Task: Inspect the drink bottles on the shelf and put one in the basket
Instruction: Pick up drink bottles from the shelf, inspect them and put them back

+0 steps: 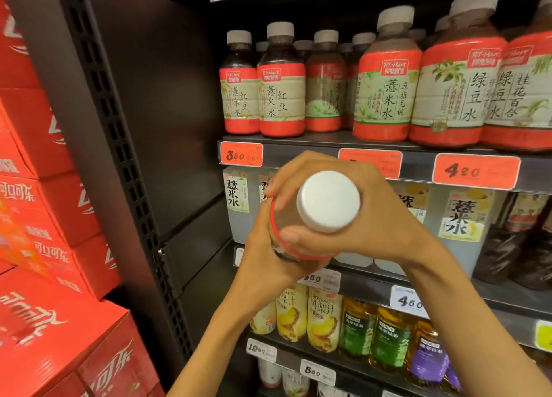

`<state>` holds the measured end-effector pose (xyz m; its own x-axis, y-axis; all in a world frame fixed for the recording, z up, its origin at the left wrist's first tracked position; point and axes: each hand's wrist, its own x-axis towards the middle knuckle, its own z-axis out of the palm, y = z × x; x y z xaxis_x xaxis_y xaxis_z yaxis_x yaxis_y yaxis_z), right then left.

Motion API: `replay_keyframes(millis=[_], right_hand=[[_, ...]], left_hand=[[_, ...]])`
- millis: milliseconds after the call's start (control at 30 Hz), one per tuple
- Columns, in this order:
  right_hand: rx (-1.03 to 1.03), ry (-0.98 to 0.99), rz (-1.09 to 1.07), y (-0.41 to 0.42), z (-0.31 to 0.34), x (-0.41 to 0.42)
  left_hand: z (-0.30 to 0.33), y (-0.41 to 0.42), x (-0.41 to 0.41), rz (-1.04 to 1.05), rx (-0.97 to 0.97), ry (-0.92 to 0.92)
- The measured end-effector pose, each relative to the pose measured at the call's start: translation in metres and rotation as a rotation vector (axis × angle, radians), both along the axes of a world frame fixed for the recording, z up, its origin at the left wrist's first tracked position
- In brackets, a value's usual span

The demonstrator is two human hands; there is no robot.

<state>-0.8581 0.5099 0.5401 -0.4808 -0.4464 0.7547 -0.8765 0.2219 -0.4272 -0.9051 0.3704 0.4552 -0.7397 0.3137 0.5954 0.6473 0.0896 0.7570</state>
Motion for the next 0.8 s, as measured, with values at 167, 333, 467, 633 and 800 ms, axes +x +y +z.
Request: replay_keyframes(millis=[167, 333, 467, 633, 800], right_hand=[[-0.39, -0.265, 0.168, 0.001, 0.01, -0.011], [-0.445, -0.603, 0.334, 0.002, 0.019, -0.024], [-0.554, -0.821, 0.483, -0.002, 0.016, -0.032], [-0.626, -0.783, 0.263, -0.001, 0.02, -0.033], [-0.663, -0.616, -0.031, 0.0, 0.025, -0.028]], left_hand=[[0.0, -0.008, 0.022, -0.109, 0.013, -0.079], [0.007, -0.012, 0.036, -0.301, -0.027, -0.272], [0.007, -0.017, 0.039, -0.396, -0.014, -0.396], [0.017, -0.026, 0.039, -0.396, 0.009, -0.393], [0.025, -0.018, 0.045, -0.17, -0.006, -0.269]])
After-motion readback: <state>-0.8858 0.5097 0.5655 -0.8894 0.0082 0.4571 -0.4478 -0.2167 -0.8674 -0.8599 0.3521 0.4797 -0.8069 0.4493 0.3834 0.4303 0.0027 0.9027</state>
